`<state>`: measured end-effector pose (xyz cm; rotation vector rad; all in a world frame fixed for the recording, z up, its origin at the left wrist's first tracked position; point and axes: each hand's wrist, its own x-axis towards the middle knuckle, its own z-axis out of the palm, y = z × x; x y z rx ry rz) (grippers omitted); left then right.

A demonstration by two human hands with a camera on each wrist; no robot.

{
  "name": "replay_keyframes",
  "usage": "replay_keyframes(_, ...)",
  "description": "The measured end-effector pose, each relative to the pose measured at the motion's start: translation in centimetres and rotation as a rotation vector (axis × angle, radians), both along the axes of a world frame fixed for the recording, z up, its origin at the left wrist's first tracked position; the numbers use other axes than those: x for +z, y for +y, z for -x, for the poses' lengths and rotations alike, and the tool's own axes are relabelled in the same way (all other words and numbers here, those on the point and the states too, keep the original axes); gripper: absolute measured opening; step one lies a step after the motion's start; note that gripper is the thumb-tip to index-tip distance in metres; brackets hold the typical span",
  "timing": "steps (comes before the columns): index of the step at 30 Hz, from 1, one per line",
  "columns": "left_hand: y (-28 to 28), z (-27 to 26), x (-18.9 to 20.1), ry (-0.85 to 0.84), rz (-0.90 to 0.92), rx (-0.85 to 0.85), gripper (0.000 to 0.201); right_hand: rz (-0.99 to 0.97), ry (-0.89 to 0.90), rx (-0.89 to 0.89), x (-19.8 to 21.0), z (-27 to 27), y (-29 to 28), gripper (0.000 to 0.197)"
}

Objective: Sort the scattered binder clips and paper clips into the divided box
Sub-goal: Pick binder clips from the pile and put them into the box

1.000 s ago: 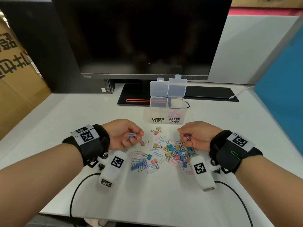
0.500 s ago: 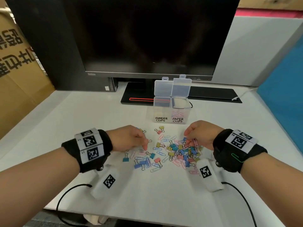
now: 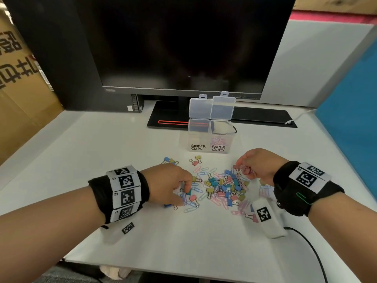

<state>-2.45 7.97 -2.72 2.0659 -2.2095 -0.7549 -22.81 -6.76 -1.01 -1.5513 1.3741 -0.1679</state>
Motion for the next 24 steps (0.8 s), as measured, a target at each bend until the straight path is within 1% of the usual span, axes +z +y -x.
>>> replay_keyframes(3,0.1,-0.1,-0.1,0.061,-0.011,-0.012,0.017,-0.082,-0.074,0.017,0.0,1.0,-0.2,0.014)
replay_keyframes(5,0.2,-0.1,-0.2,0.054,0.004,-0.039,0.019,-0.108,-0.109,-0.023,0.2,1.8,-0.3,0.019)
replay_keyframes(7,0.1,-0.1,-0.1,0.021,0.012,-0.062,0.020,-0.123,-0.122,-0.083,0.6,2.5,-0.4,0.021)
replay_keyframes(10,-0.2,0.0,0.3,-0.053,-0.002,-0.071,0.019,-0.138,-0.124,-0.083,1.0,3.4,-0.4,0.019)
replay_keyframes(14,-0.5,0.5,0.5,-0.156,0.003,-0.107,0.014,-0.171,-0.185,-0.138,1.0,4.4,-0.2,0.013)
replay_keyframes(15,-0.5,0.7,0.5,-0.185,0.002,-0.120,0.014,-0.165,-0.171,-0.132,1.0,4.7,-0.2,0.012)
replay_keyframes(17,-0.5,0.9,0.5,-0.271,-0.011,-0.155,0.017,-0.118,-0.099,-0.093,0.7,5.4,-0.3,0.017)
replay_keyframes(18,-0.5,1.0,0.4,-0.318,-0.025,-0.169,0.019,-0.065,-0.023,-0.046,0.6,5.6,-0.2,0.019)
replay_keyframes(21,-0.4,1.3,0.1,-0.464,-0.043,-0.198,0.026,0.215,0.361,0.202,0.4,6.2,0.1,0.021)
replay_keyframes(22,-0.4,1.5,-0.1,-0.510,-0.034,-0.221,0.028,0.273,0.465,0.258,0.3,6.2,0.3,0.025)
replay_keyframes(24,-0.5,1.7,-0.5,-0.576,-0.023,-0.257,0.029,0.313,0.608,0.324,0.1,6.4,0.7,0.038)
